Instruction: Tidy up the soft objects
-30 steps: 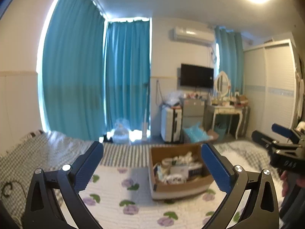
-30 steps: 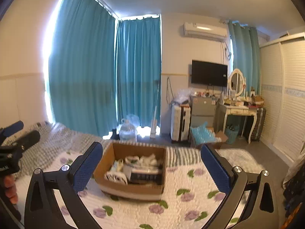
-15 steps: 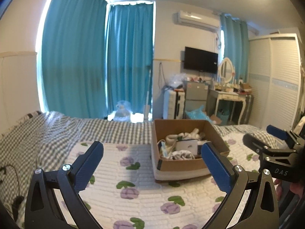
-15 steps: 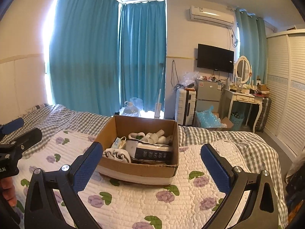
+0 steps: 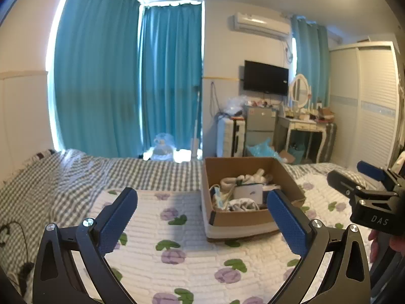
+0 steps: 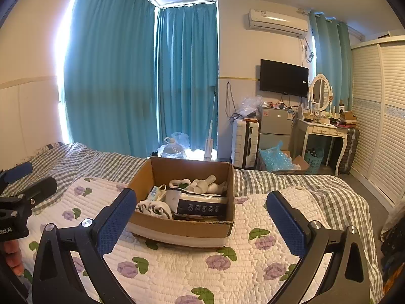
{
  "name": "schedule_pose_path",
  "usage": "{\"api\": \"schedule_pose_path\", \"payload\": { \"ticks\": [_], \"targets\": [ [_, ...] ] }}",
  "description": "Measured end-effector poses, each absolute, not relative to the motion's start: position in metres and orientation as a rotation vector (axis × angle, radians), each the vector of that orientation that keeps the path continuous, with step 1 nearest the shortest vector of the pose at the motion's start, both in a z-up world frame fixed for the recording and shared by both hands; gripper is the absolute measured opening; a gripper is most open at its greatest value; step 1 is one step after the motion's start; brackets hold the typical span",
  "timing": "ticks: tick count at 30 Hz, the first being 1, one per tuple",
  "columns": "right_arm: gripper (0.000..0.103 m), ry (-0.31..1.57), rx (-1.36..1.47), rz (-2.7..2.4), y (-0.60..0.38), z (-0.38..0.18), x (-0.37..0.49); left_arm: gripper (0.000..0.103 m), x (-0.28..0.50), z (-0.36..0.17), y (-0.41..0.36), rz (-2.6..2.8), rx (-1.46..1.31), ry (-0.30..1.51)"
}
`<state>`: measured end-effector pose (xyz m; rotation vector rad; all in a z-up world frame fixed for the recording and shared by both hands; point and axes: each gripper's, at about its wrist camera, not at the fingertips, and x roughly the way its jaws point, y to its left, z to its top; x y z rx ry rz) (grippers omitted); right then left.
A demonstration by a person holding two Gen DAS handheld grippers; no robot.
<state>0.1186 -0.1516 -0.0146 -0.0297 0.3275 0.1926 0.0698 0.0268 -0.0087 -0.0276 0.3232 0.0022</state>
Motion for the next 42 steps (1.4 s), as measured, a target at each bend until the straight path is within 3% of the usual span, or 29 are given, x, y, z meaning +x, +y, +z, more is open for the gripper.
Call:
{"api": "schedule_pose_path", "payload": {
  "ticks": [42],
  "targets": [
    [0.103,0.342,-0.018,0.189,-0.1457,-0.0152,0.1179,0.103,0.0687,-0.0136,0.0292,0.010,-0.024,0.345]
  ]
}}
